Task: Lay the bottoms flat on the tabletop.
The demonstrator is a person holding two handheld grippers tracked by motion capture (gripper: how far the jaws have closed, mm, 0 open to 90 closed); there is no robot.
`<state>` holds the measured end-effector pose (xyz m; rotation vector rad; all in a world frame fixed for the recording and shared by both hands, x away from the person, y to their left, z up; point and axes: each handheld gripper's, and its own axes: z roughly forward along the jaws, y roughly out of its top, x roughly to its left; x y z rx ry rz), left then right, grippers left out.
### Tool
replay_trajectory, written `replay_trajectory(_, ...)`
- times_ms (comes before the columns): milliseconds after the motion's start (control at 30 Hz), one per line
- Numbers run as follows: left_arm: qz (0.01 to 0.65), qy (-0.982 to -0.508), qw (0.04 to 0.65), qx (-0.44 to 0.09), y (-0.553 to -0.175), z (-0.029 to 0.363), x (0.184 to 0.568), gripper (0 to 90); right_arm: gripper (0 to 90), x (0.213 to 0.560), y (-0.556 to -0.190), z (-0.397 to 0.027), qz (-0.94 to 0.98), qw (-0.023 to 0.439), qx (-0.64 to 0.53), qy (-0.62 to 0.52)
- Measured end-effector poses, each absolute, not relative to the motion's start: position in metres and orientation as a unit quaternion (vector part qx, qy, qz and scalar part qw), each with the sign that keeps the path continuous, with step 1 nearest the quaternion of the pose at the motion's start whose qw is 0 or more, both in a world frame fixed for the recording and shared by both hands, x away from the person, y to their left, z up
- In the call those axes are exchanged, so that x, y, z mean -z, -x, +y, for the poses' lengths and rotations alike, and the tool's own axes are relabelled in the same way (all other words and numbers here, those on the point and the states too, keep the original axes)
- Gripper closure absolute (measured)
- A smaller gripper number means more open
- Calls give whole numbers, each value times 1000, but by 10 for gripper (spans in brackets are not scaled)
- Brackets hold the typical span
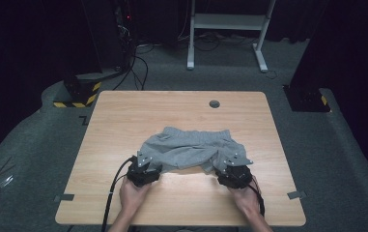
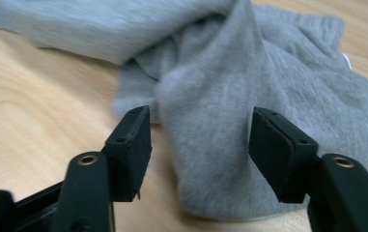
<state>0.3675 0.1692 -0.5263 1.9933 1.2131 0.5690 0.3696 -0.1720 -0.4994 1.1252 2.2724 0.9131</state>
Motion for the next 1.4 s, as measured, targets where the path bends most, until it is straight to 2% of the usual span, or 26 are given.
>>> replay_trajectory(33,471,-774,362,-221,-367,169,526,392,450,501,-372,-172,821,219,-329,-411)
replay_trajectory(133,471,-774,362,-221,-368,169,526,392,713,501,-375,-176,823,214,-335,-406)
replay_trajectory(167,471,-774,362,-220,-368,169,526,392,771,499,-376,-179,823,204,-344,-402)
replay_trajectory(267,471,-774,362,-220,-368,170,526,392,860,485,-376,-187,820,211,-356,-395)
replay_trajectory(567,471,-774,363,-220,-368,170,526,392,864,434,-395,-193,820,234,-366,-374)
replay_trajectory(733,471,-774,362,-220,-368,170,526,392,861,435,-427,-173,836,208,-343,-375)
replay_trajectory(900,471,-774,362,-220,-368,170,526,392,850,453,-455,-142,854,181,-315,-373)
replay_trajectory(967,471,-774,362,-220,-368,170,526,392,813,466,-466,-134,859,170,-296,-382)
replay_trajectory(1067,471,-774,363,-220,-368,170,526,392,745,481,-472,-129,870,176,-260,-380)
replay_trajectory(1200,471,-774,362,-220,-368,170,526,392,627,471,-464,-140,856,184,-284,-390)
replay_trajectory(1400,471,-774,362,-220,-368,170,526,392,559,450,-438,-165,841,199,-320,-388)
